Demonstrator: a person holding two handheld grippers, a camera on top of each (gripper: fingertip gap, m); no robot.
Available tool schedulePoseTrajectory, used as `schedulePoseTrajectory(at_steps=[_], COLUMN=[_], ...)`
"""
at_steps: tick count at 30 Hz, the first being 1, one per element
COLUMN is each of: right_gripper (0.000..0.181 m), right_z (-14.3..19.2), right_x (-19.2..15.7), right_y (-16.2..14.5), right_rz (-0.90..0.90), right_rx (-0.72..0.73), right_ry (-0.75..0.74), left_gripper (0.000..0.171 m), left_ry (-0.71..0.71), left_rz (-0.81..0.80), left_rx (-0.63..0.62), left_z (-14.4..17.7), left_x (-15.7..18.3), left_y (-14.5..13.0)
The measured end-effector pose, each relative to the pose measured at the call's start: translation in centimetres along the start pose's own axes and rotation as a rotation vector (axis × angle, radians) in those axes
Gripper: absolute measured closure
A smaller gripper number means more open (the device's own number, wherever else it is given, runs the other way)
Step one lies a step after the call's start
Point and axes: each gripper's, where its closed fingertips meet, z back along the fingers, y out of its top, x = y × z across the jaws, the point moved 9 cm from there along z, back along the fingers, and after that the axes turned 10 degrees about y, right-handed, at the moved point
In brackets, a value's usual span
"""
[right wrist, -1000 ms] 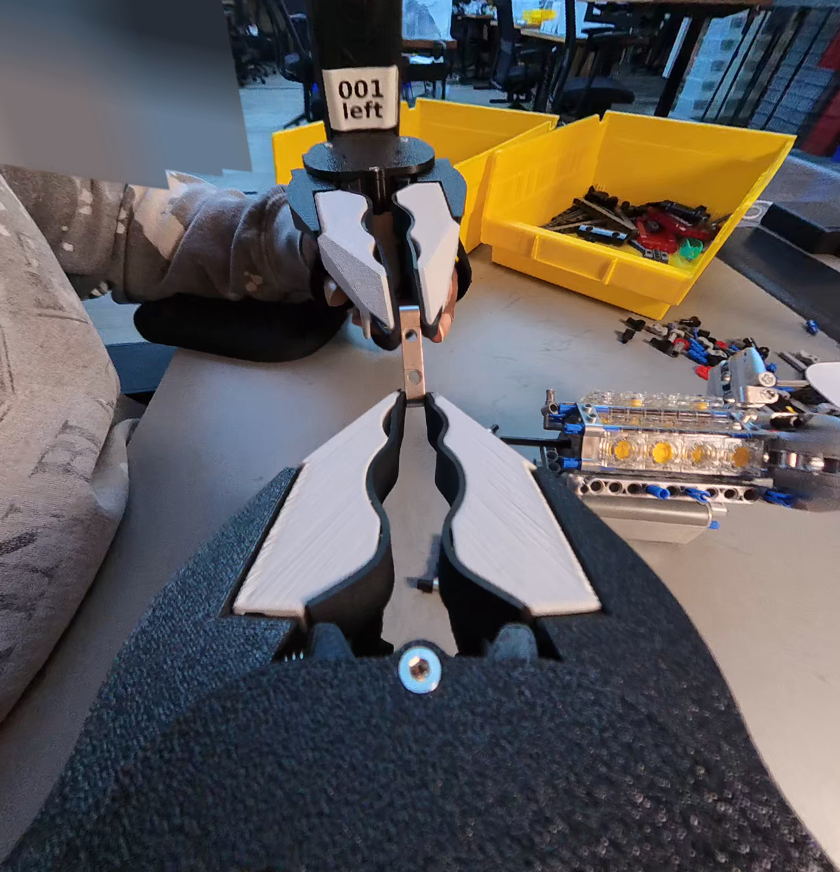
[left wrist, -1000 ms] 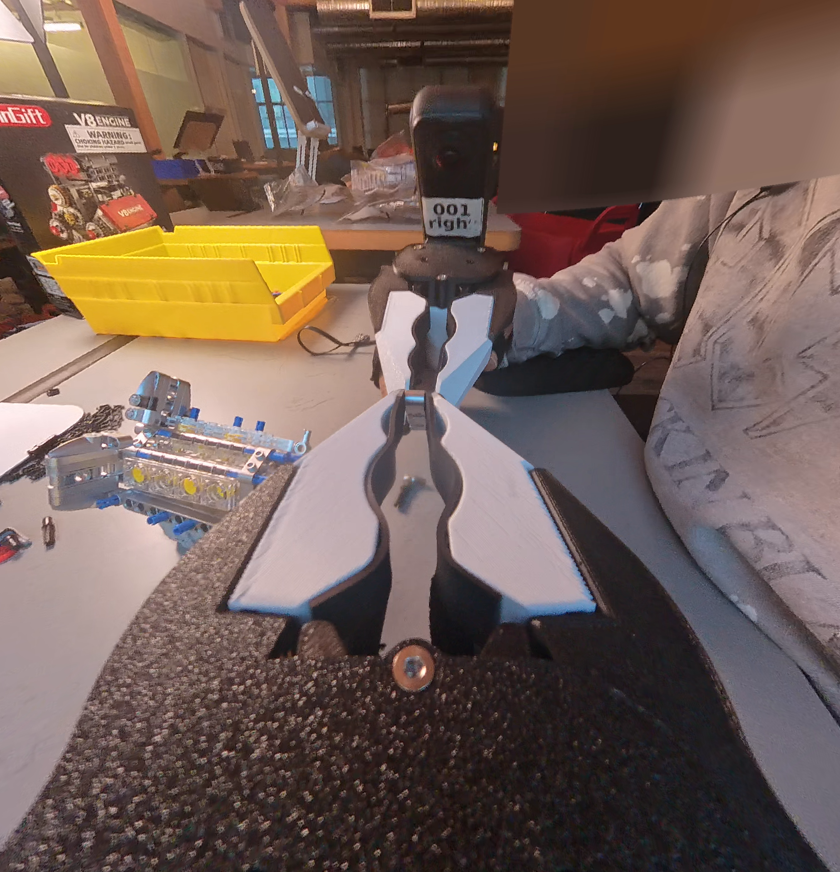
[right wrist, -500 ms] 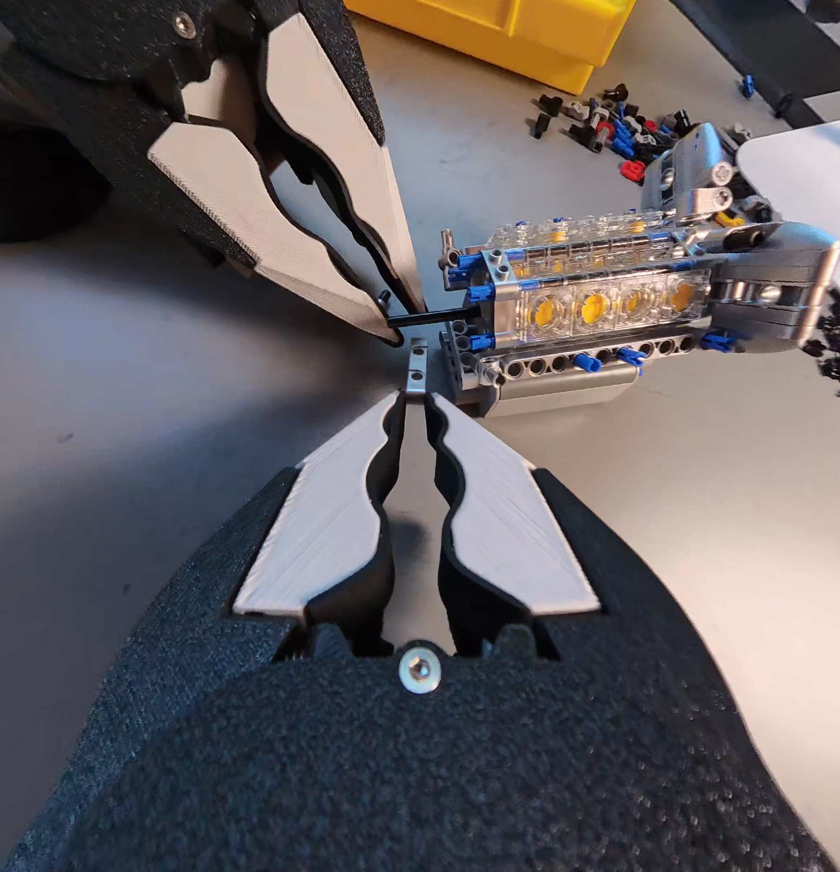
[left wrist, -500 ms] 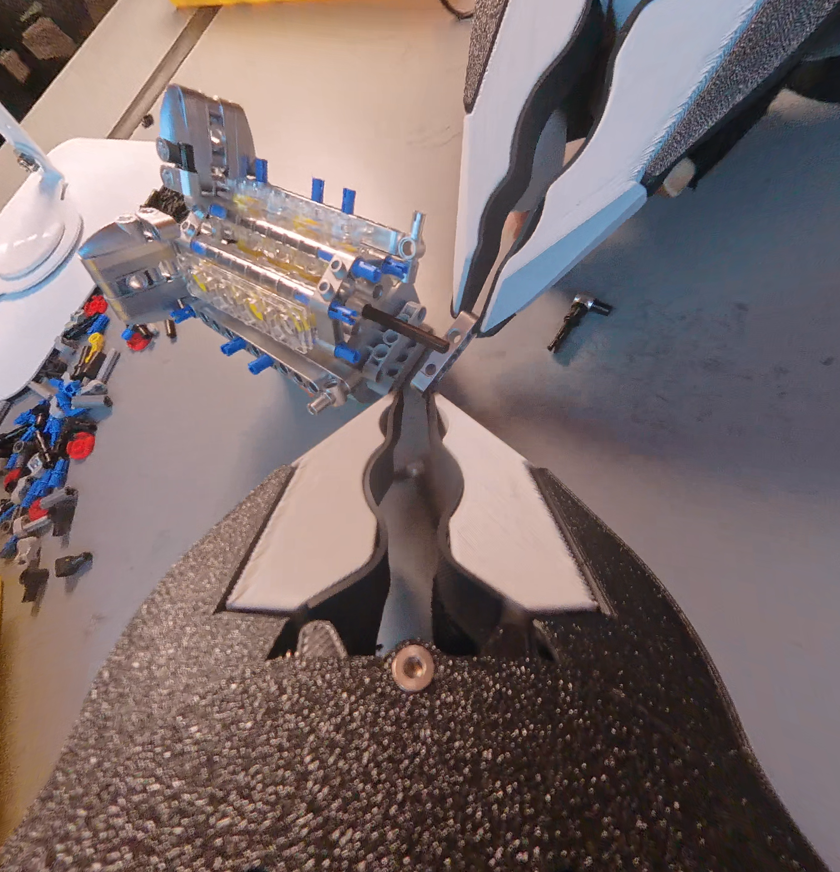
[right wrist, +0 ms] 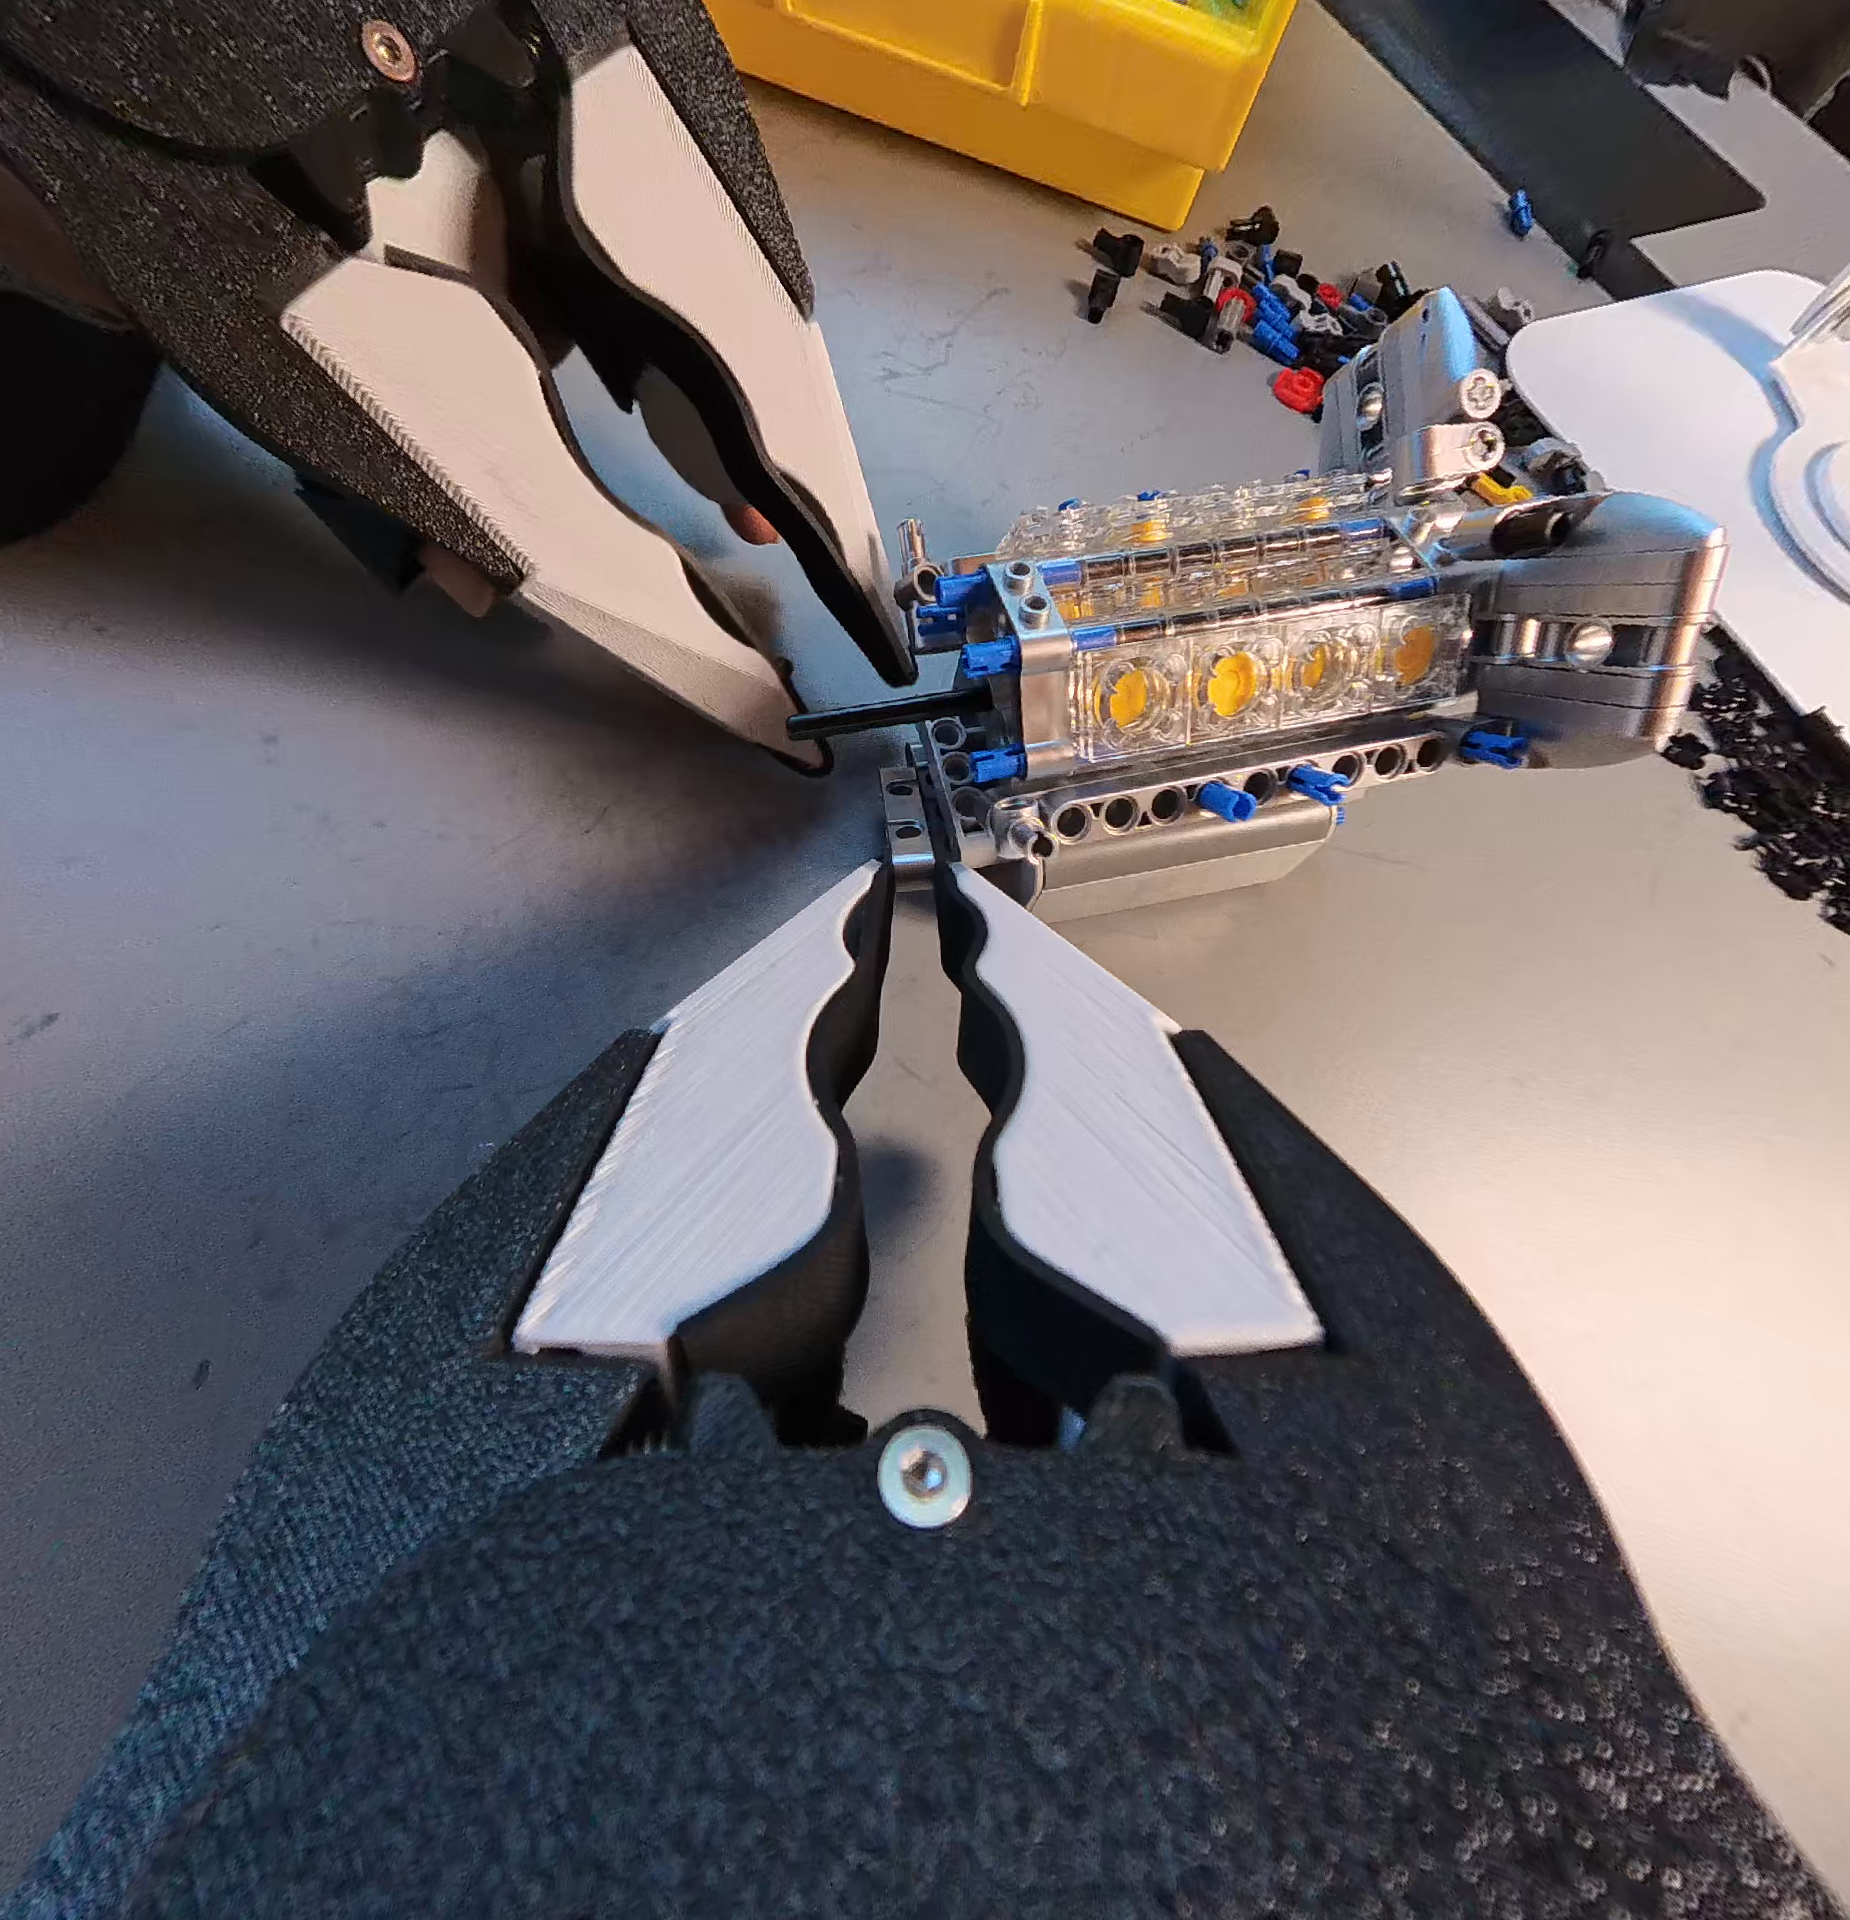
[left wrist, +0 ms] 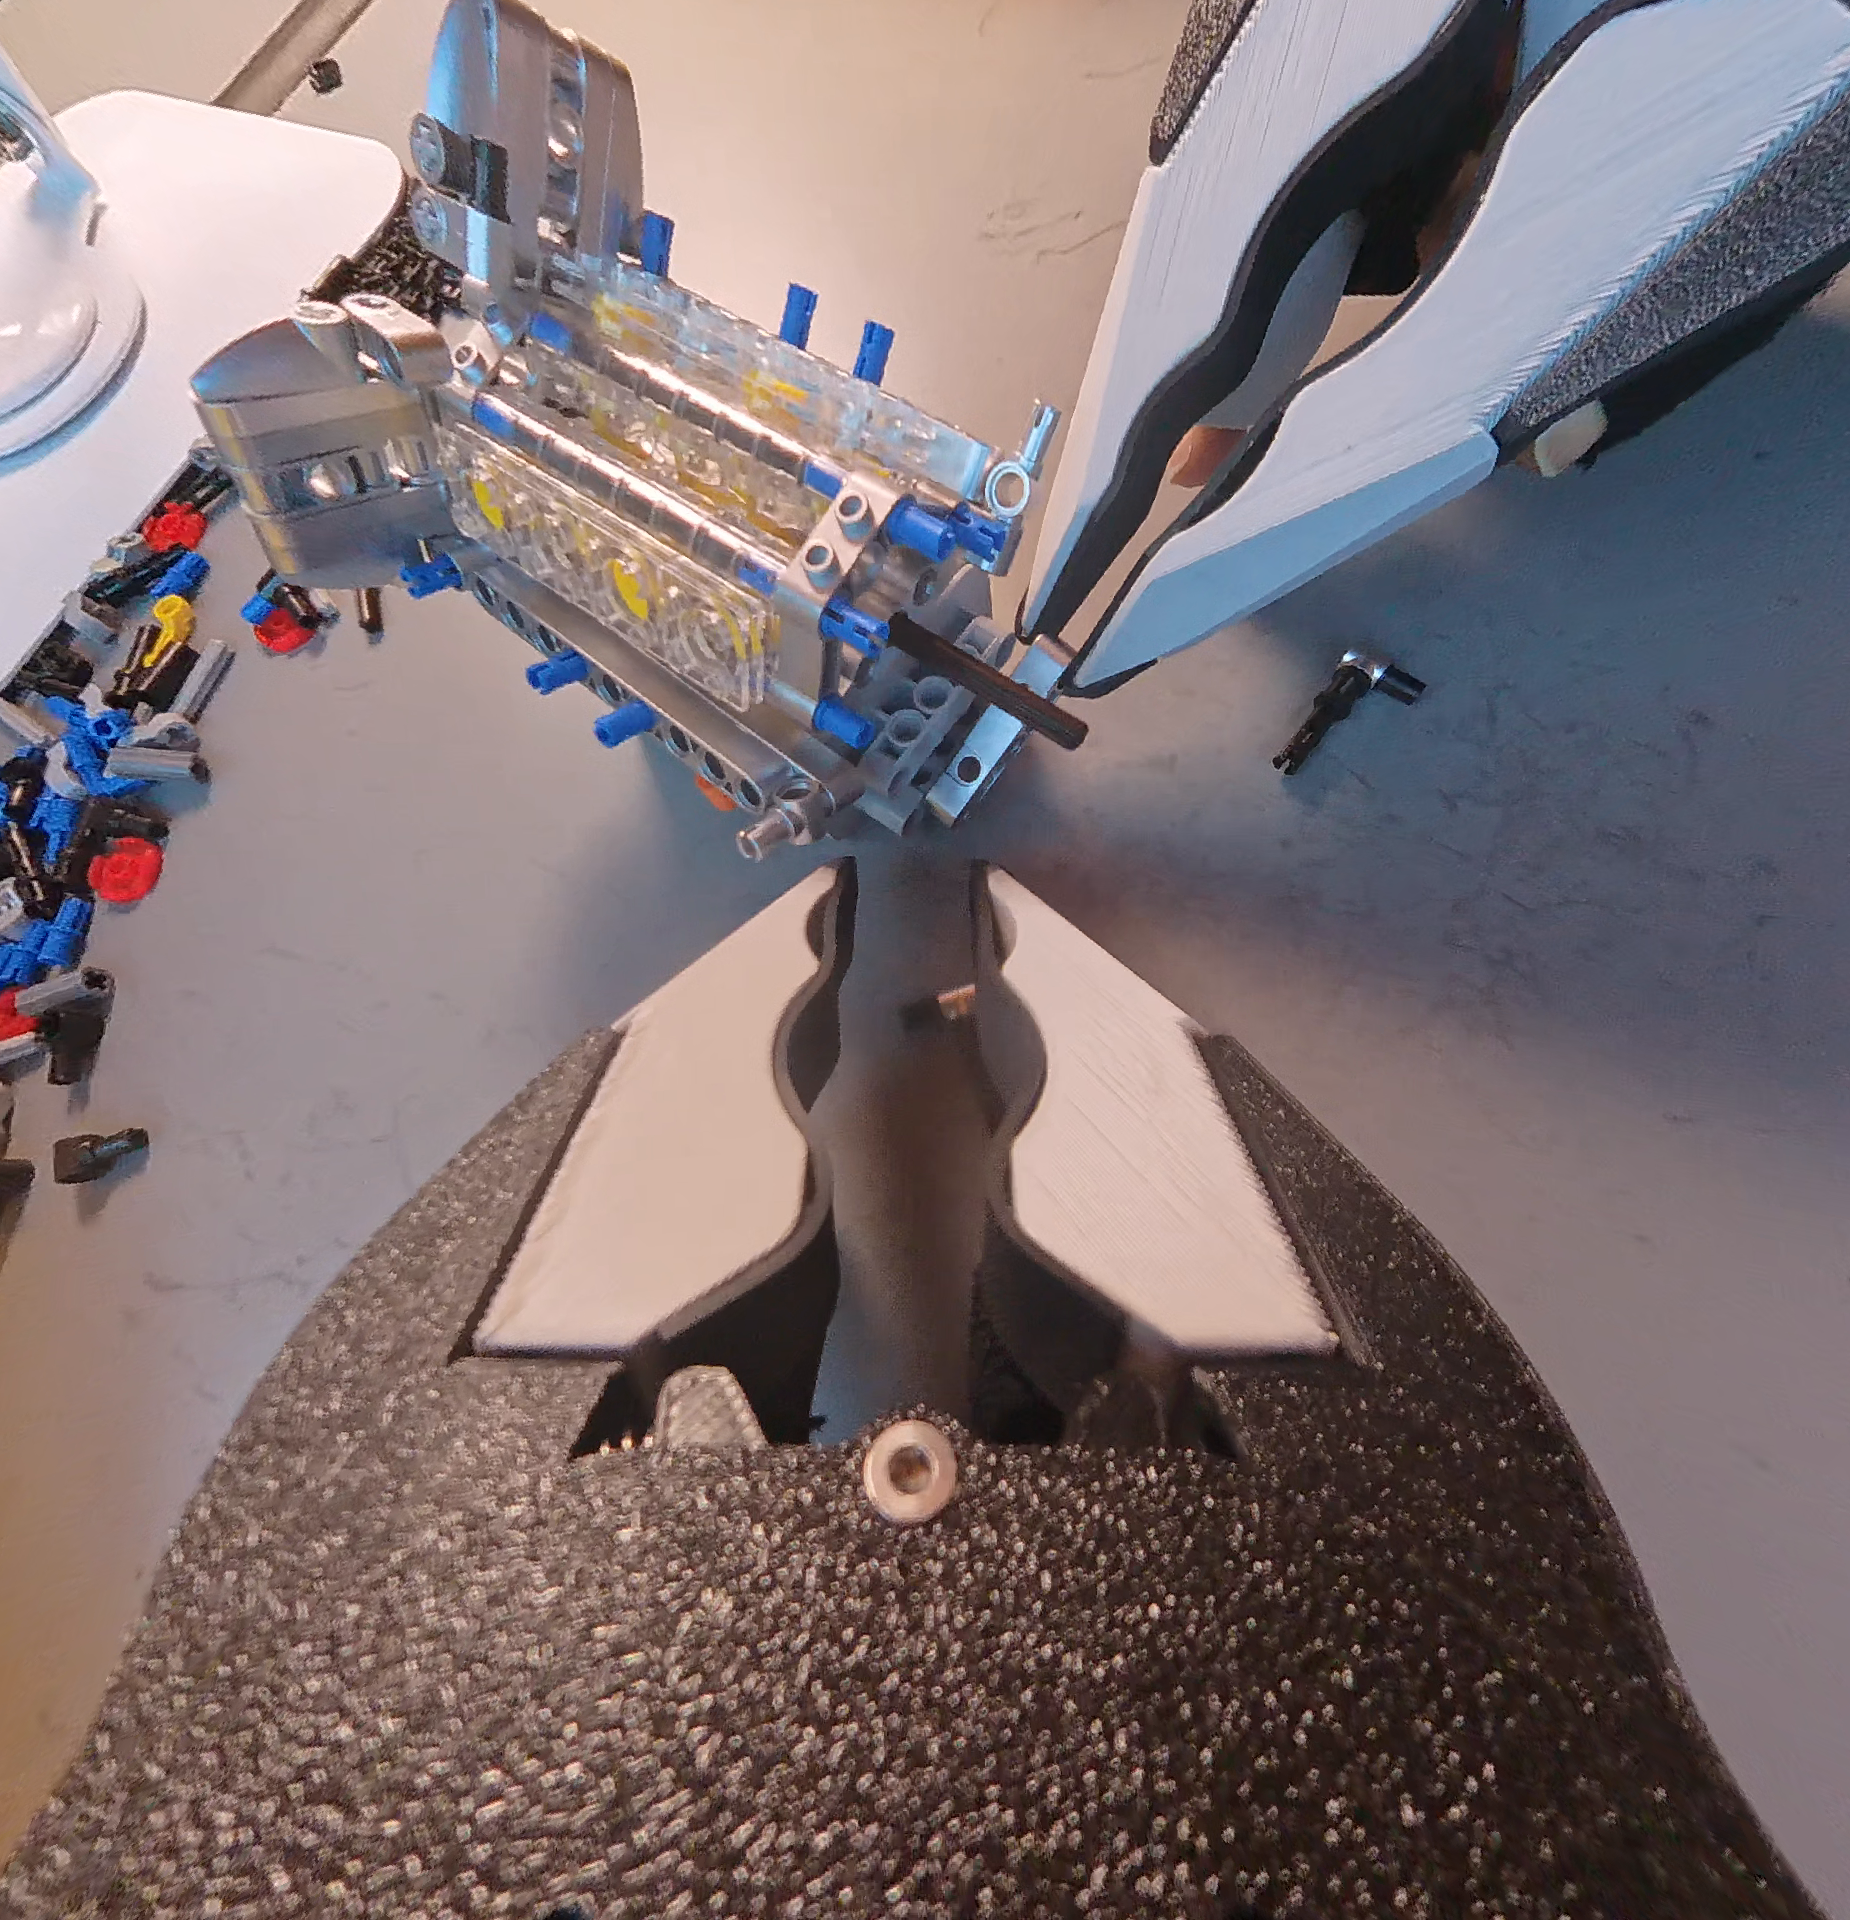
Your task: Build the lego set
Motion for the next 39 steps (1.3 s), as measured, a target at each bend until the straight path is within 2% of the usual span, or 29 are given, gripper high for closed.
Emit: schedulePoseTrajectory(at_steps=[5,12,17,22,39], right_gripper=[0.174,0.174,0.174,0.174,0.174], right_z=[0.00,-0.89,-0.83,-0.20,-0.89], right_x=[-0.25,-0.27,-0.31,0.13,0.69], right_y=[0.00,-0.90,-0.83,-0.29,-0.21], right_rz=[0.016,0.035,0.039,0.015,-0.018], right_rx=[-0.002,-0.125,-0.112,-0.038,-0.075], right_ry=[0.009,-0.007,0.005,0.007,-0.054], left_gripper=[0.150,0.159,0.160,0.159,0.158], left_ry=[-0.003,0.006,-0.014,-0.029,0.029], left_rz=[-0.015,-0.010,-0.034,-0.051,-0.024], left_rx=[0.002,0.053,0.012,0.004,-0.013], left_z=[-0.09,0.23,-0.04,-0.13,-0.63], left_x=[0.19,0.08,0.37,0.62,0.26], left_y=[0.08,0.45,0.12,0.05,0.22])
